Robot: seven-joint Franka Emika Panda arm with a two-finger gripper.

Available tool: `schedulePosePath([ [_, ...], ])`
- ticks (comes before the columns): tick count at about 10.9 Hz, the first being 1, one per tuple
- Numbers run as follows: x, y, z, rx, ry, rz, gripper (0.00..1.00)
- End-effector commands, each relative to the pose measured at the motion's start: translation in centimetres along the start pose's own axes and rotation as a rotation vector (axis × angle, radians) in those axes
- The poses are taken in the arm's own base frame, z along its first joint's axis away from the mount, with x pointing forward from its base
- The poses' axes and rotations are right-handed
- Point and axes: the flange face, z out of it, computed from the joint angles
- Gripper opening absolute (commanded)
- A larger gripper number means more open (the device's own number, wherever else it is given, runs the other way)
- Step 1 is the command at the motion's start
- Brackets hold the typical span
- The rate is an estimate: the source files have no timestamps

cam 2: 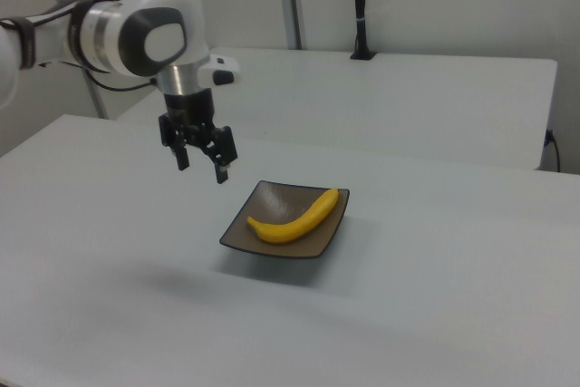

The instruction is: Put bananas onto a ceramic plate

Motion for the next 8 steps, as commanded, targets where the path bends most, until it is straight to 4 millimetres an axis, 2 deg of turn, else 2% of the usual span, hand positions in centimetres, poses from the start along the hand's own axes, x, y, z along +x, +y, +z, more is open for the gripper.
schedulePosePath([
  [1, -2.9, -2.2, -1.4, -0.034, 0.023, -0.069, 1.0],
  [3, -3.2, -1.7, -1.6, -0.017, 0.021, -0.053, 1.0],
  [5, -4.5, -0.7, -2.2, -0.012, 0.032, -0.04, 1.0],
  [8, -5.0, -0.4, -1.5, 0.011, 0.067, -0.029, 1.0],
])
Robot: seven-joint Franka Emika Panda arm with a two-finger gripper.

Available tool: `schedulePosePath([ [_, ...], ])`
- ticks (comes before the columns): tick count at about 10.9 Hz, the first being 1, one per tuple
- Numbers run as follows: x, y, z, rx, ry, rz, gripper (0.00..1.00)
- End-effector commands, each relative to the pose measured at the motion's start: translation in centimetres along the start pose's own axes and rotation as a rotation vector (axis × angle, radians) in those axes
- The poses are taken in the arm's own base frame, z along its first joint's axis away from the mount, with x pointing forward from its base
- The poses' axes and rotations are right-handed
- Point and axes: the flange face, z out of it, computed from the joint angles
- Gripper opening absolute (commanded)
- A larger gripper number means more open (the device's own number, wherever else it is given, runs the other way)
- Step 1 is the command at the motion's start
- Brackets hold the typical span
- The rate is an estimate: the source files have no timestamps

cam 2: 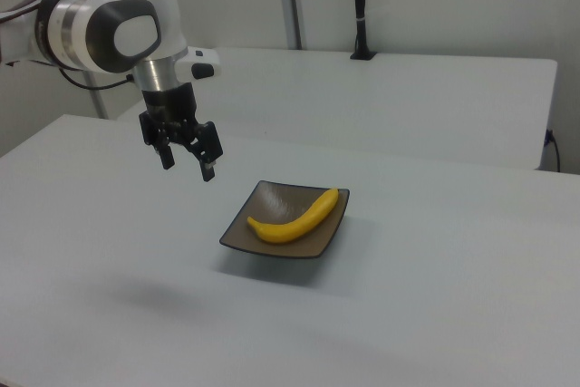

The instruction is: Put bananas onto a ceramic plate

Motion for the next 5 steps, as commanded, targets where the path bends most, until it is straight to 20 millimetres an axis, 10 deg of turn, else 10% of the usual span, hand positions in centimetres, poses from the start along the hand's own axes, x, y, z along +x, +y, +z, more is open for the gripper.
schedulePosePath([
  [1, -1.44, -0.15, 0.5, 0.029, 0.035, -0.001, 1.0],
  [5, -1.26, 0.39, -0.11, 0.027, 0.049, 0.014, 1.0],
])
